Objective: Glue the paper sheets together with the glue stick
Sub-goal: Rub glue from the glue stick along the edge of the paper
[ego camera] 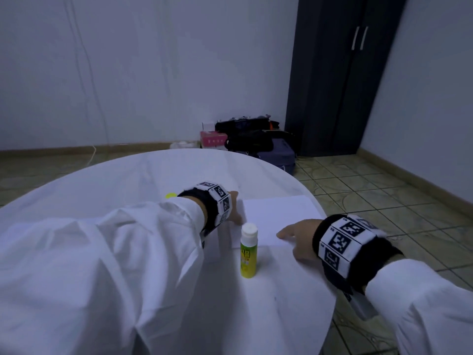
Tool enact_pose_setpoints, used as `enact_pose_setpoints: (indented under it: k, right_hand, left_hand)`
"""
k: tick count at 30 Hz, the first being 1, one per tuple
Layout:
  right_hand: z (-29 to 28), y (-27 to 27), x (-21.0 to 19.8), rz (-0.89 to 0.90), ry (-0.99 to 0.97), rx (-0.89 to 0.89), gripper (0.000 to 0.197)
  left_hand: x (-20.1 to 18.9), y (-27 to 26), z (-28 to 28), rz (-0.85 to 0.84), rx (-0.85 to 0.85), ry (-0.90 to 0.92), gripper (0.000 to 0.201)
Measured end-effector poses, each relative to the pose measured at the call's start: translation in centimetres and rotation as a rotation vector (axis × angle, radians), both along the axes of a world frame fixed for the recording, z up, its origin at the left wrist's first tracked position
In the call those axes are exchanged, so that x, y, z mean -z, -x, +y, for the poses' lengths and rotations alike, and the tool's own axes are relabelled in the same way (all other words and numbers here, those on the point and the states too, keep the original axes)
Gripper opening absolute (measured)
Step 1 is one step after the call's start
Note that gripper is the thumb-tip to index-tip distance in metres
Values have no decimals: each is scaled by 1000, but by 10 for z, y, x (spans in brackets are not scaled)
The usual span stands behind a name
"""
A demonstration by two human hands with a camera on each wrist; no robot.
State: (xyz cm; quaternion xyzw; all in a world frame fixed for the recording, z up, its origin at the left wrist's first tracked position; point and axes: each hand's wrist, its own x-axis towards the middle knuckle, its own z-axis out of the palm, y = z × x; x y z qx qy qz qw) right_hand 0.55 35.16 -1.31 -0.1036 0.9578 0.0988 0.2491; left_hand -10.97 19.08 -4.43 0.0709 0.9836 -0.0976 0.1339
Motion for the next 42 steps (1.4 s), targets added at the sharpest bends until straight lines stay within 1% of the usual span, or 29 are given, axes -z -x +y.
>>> enact_pose_setpoints:
  k: [1,3,5,7,8,9,11,12,14,15,18,20,21,23,24,25,26,27,28,31,33,34,36,38,39,40,42]
  right_hand:
    - [1,1,1,-6,0,-7,59]
    - [1,2,0,-7,3,-26,60]
    - [0,3,-2,-16,-19,-38,58]
    - [-1,4,-4,-22,-35,-47,53]
    - [-2,5,-5,-19,-37,-51,50]
    - [-2,7,-5,-13,-37,-57,49]
    - [-2,8,-4,-3,-39,-65,47]
    - [-2,8,-4,2,-38,-70,46]
    - [-2,9,-3,5,-38,-75,43]
    - [-2,9,-2,10,-31,-71,43]
    - [-1,10,-1,20,5,-34,42]
    - [-1,10,-1,35,49,2,42]
    - [0,11,0,34,73,15,42]
    - [0,12,1,38,82,25,43]
    - [-2,11,0,41,67,31,43]
    - [-3,10,-1,37,51,40,43]
    - [-4,10,-2,27,38,48,44]
    - [-5,10,-2,19,28,51,45]
    - [-6,9,-4,13,19,48,47]
    - [-7,6,-4,5,26,72,53]
    - [-7,4,0,8,71,126,57]
    - [-8,3,2,11,101,167,61]
    - [-8,-1,5,17,160,224,78]
    - [-11,-6,11,40,231,187,96]
    - [-14,-9,12,38,298,150,99]
    - [-19,-14,12,22,397,124,94]
    - [-28,-22,8,-25,583,129,64]
  left_hand:
    - [2,4,2,-1,-21,-2,83]
    - [8,15,7,-36,-47,-5,67]
    - [14,29,10,-53,-14,84,55]
    - [51,76,7,-82,5,101,52]
    - [55,82,6,-77,22,108,52]
    - [46,72,6,-49,20,120,51]
    - [12,24,7,-13,24,55,49]
    - [5,11,7,-16,34,37,48]
    - [0,4,7,7,48,-55,52]
    - [-2,3,6,12,52,-120,57]
    - [-15,-7,6,-49,42,-378,80]
    - [-23,-12,5,-16,27,-556,96]
    - [-28,-15,5,5,-1,-645,100]
    - [-33,-16,2,5,-110,-856,100]
    - [-33,-15,0,-22,-182,-964,99]
    - [-33,-15,-2,-52,-241,-1052,98]
    - [-31,-16,-5,-84,-282,-1102,95]
    - [-30,-18,-7,-107,-300,-1116,89]
    - [-27,-20,-9,-110,-290,-1087,81]
    - [-18,-28,-10,-11,-157,-897,52]
    - [-13,-31,-10,-6,-128,-853,35]
    - [-10,-32,-10,-31,-134,-843,30]
    - [-5,-33,-13,-51,-150,-831,30]
    - [-4,-33,-15,-23,-160,-833,25]
    - [-5,-35,-17,4,-158,-844,21]
    - [-7,-37,-18,27,-158,-865,18]
    - [-12,-43,-20,69,-152,-914,16]
